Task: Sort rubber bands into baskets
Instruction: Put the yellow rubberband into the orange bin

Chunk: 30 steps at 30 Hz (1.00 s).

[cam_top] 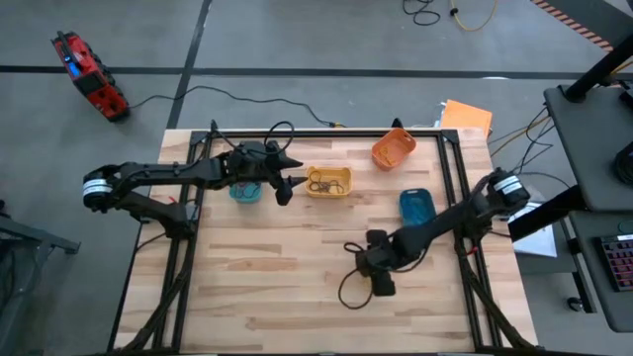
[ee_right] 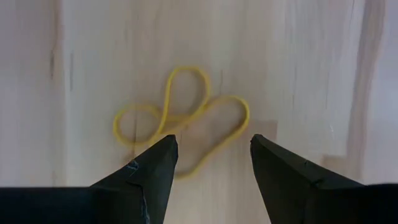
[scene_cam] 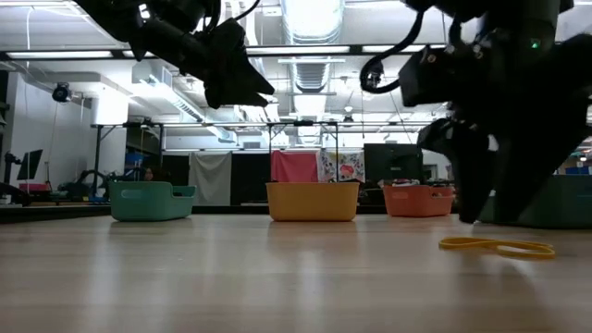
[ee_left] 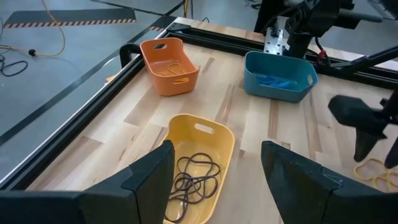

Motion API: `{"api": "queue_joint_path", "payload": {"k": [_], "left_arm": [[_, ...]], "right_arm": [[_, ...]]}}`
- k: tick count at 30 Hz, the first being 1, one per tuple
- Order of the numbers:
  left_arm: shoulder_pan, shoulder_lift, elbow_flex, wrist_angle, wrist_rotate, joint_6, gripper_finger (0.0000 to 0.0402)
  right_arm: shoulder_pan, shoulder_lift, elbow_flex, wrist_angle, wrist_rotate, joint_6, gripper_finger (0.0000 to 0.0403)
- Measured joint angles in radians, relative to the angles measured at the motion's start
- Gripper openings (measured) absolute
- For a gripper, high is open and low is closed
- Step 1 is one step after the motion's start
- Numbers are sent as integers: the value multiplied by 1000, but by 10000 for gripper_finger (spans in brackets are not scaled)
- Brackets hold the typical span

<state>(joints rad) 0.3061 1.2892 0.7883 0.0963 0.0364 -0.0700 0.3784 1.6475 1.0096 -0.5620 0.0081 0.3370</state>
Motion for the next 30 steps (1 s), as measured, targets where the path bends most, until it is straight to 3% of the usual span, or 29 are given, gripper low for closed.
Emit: {"api": "queue_joint_path", "payload": {"k": [11, 18, 22, 30], "left_arm": [[-21, 0, -29, 0, 0, -5, 223], [-60, 0, -41, 2, 0, -17, 223], [-80, 0, -41, 2, 0, -17, 223], [-106, 0, -41, 1, -1, -18, 223]], "right_arm": [[46, 62, 0, 101, 18, 49, 198], [49, 105, 3, 140, 26, 55, 175], [49, 128, 3, 146, 27, 55, 136], [49, 175, 3, 156, 26, 18, 18]]}}
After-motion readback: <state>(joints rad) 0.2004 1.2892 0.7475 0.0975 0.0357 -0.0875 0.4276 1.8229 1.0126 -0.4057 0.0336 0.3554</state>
